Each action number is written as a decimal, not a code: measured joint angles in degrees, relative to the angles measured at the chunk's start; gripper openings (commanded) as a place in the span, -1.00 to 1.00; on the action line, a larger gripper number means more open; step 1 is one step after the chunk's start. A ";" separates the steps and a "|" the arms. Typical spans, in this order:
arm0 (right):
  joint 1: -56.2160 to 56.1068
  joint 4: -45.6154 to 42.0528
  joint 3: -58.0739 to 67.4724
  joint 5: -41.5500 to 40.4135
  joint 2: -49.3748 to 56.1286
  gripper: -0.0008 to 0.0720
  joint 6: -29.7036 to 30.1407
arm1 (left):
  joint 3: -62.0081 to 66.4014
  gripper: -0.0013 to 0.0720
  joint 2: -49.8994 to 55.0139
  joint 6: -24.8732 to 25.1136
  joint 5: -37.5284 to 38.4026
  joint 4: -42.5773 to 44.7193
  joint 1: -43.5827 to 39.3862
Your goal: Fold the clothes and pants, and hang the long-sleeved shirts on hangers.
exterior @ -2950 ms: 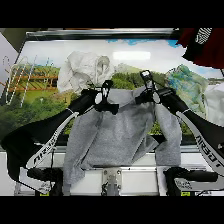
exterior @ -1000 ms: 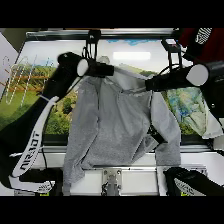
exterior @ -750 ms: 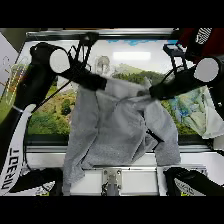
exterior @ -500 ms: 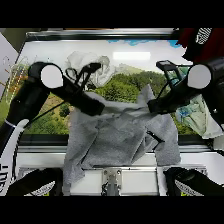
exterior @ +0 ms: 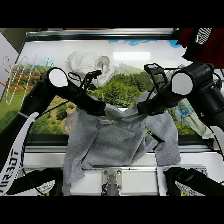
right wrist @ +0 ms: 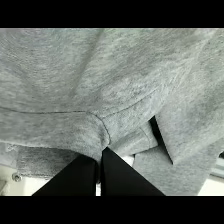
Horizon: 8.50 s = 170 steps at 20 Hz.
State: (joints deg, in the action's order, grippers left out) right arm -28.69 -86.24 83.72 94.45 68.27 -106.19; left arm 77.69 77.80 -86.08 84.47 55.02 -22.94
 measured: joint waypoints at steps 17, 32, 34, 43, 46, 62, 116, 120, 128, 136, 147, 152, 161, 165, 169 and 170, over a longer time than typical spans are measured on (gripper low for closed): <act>0.66 0.28 0.00 -3.04 3.30 -0.93 -1.01 | 15.50 0.93 4.22 3.72 4.48 0.28 2.93; 0.66 0.35 0.00 -3.15 3.32 -0.93 -1.01 | 8.20 0.93 11.89 -9.09 -18.45 46.07 21.84; 0.66 0.33 0.00 -3.15 3.32 -0.93 -1.01 | 5.92 0.93 13.49 -9.94 -22.18 50.53 23.65; 0.66 0.33 0.00 -3.13 3.32 -0.93 -1.01 | 8.92 0.93 25.64 -10.78 -27.89 58.75 30.58; 0.66 0.33 0.00 -3.13 3.32 -0.93 -1.01 | 10.64 0.93 29.05 -10.80 -29.35 59.10 31.30; 0.66 0.35 0.00 -3.17 3.34 -0.93 -1.01 | 13.05 -0.93 33.73 -10.51 -29.22 59.69 31.80; 0.66 0.33 0.00 -3.13 3.32 -0.93 -0.98 | -31.58 -0.94 -41.11 49.70 17.79 8.68 23.10; 0.66 0.35 0.00 -3.13 3.32 -0.93 -0.98 | -33.62 -0.94 -42.14 49.68 16.90 6.14 22.01; 0.66 0.35 0.00 -3.15 3.32 -0.93 -0.98 | -34.27 -0.94 -42.42 47.50 12.31 6.69 12.13; 0.66 0.35 0.00 -3.15 3.32 -0.93 -0.98 | -34.29 -0.94 -35.01 41.94 6.95 8.20 7.17; 0.66 0.33 0.00 -3.15 3.32 -0.93 -0.98 | -34.23 -0.94 -27.23 38.32 -1.95 8.35 2.89; 0.66 0.50 0.00 -3.15 3.32 -0.93 -0.98 | -34.23 -0.94 -24.65 39.26 -6.95 7.96 2.73; 0.66 0.90 1.29 -4.07 3.32 -0.93 0.13 | -34.23 -0.94 -23.15 48.48 -11.30 2.45 2.71; 0.26 0.94 3.76 -5.16 3.32 -0.93 0.79 | -34.23 -0.94 -23.10 51.30 -11.32 1.68 2.71; -2.27 1.75 5.49 -5.75 3.32 -0.93 1.62 | -34.23 -0.94 -23.10 52.63 -11.41 1.07 2.71; -3.15 2.08 5.73 -6.14 3.32 -0.93 1.84 | -34.23 -0.93 -23.10 52.78 -11.43 0.94 2.71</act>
State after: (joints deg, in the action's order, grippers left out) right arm -31.83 -84.16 89.45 88.31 71.59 -104.36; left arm 43.46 54.70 -33.30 73.03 55.96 -20.23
